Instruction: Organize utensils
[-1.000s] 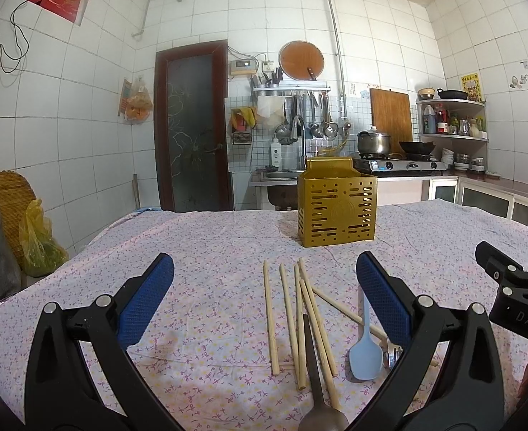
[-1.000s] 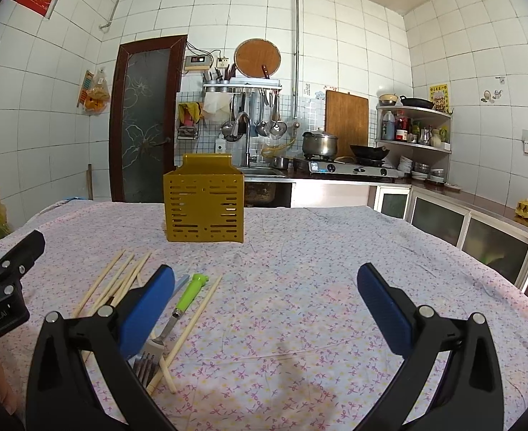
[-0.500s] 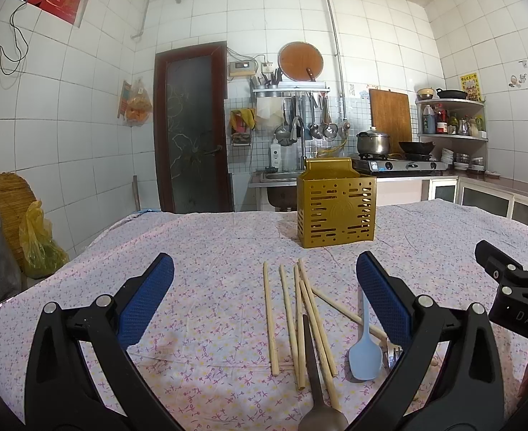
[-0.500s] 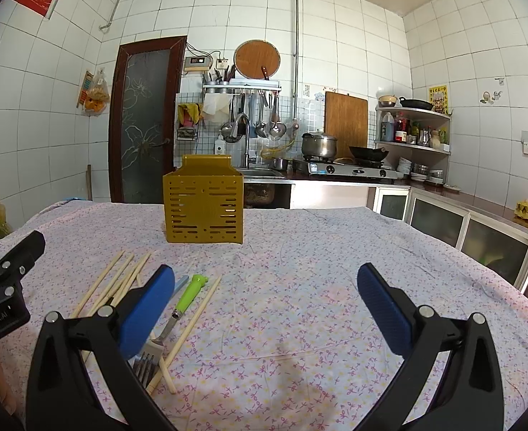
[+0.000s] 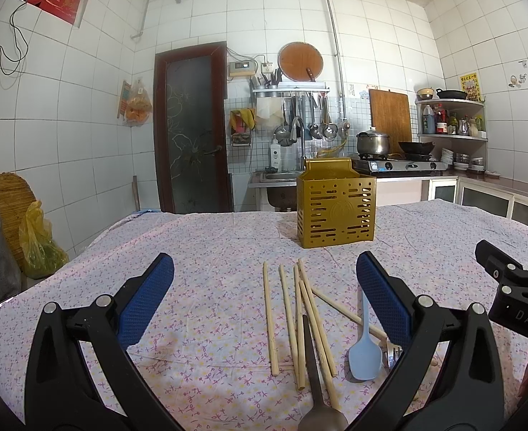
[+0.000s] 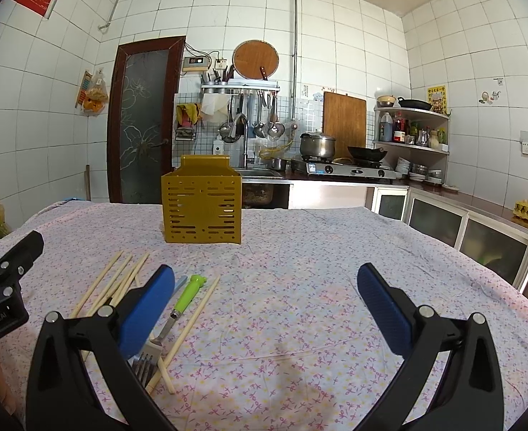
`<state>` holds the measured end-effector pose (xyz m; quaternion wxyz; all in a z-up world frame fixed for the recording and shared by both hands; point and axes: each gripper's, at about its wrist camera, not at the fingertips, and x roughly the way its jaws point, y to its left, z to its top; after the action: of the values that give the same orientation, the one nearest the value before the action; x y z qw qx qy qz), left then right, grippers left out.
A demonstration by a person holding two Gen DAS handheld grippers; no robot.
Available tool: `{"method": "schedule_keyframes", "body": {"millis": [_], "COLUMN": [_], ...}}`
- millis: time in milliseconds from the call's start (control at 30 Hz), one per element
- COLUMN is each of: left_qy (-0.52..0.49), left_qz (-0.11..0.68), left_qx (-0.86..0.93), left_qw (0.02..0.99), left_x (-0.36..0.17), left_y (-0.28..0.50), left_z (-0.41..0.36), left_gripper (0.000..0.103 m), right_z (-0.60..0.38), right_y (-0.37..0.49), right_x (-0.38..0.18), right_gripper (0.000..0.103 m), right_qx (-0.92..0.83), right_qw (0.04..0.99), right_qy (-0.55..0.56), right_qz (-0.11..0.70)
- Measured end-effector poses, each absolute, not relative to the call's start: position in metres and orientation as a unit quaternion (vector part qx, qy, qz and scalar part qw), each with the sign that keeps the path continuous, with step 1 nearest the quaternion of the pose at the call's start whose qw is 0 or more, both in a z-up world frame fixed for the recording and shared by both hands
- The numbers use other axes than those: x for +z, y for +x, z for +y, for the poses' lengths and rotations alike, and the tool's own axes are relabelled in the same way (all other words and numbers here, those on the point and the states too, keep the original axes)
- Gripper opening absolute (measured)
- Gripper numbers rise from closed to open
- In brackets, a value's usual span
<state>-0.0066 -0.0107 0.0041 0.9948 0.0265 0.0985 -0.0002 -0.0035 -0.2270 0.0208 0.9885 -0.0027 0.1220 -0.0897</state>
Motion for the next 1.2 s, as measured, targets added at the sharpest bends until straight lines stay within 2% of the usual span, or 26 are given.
{"method": "schedule_keyframes", "body": {"millis": [1200], "left_qy": [0.032], "left_qz": [0.105], "left_qx": [-0.005], "left_qw": [0.994], "left_x": [0.0075], "left_y": [-0.0036], "left_z": [-0.0086], "left_gripper": [0.098], "right_z": [-0.2271], "right_y": [0.0025], "right_x": [0.0168], "right_gripper": [0.099], "right_qx": [-0.095], "right_qw": [0.987], "right_qy": [-0.001], "right_qz": [0.127]}}
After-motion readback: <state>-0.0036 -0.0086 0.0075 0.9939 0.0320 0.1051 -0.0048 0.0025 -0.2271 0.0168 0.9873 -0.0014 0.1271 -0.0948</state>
